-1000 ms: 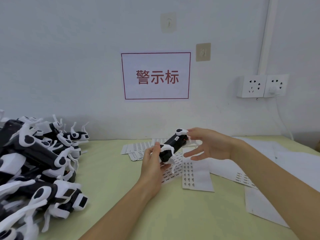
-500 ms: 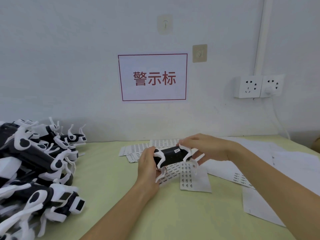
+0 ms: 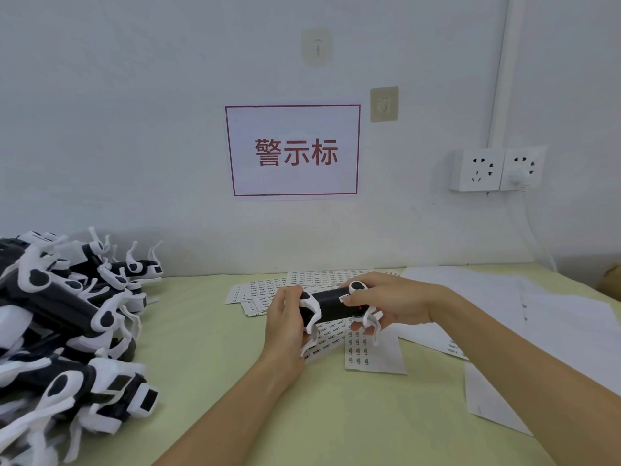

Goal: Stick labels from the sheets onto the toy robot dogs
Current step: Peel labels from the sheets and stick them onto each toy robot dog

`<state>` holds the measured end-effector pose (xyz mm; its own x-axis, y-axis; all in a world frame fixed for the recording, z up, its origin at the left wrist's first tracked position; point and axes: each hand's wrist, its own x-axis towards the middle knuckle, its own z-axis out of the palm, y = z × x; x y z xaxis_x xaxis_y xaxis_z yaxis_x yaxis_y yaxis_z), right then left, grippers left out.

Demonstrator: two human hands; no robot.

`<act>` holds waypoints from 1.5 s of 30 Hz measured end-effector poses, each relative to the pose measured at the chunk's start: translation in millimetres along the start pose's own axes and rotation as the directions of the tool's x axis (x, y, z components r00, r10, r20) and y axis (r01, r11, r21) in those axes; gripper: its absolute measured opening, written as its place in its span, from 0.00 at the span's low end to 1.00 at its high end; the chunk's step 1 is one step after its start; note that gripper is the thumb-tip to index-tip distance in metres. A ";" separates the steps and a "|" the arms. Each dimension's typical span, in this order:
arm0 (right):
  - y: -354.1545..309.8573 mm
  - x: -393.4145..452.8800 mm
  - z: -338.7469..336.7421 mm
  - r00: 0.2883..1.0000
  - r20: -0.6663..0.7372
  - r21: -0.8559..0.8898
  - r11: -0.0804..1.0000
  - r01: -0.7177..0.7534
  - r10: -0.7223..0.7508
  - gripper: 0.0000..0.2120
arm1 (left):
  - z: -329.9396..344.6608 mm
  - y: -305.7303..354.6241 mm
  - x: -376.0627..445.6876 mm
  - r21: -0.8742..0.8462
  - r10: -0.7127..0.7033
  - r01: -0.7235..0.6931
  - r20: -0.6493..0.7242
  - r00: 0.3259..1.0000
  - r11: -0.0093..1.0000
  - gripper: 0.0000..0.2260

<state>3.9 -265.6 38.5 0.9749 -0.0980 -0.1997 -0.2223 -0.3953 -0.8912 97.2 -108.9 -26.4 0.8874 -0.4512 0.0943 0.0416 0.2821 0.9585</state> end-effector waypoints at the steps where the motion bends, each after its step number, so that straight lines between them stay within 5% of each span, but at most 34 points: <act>1: 0.3 0.9 0.1 1.000 -0.003 0.001 1.000 0.000 0.000 0.17 | 0.2 0.2 -0.2 0.001 0.001 -0.001 0.001 1.000 1.000 0.06; 45: -1.4 2.0 6.7 0.990 -0.109 -0.218 0.974 0.061 -0.086 0.18 | 2.2 2.9 -8.4 0.050 0.027 -0.024 -0.052 0.998 0.998 0.09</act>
<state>6.2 -259.2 36.7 0.9838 -0.1621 -0.0765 -0.1587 -0.5899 -0.7917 88.9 -106.2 -23.7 0.9109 -0.3988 0.1060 -0.0029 0.2507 0.9681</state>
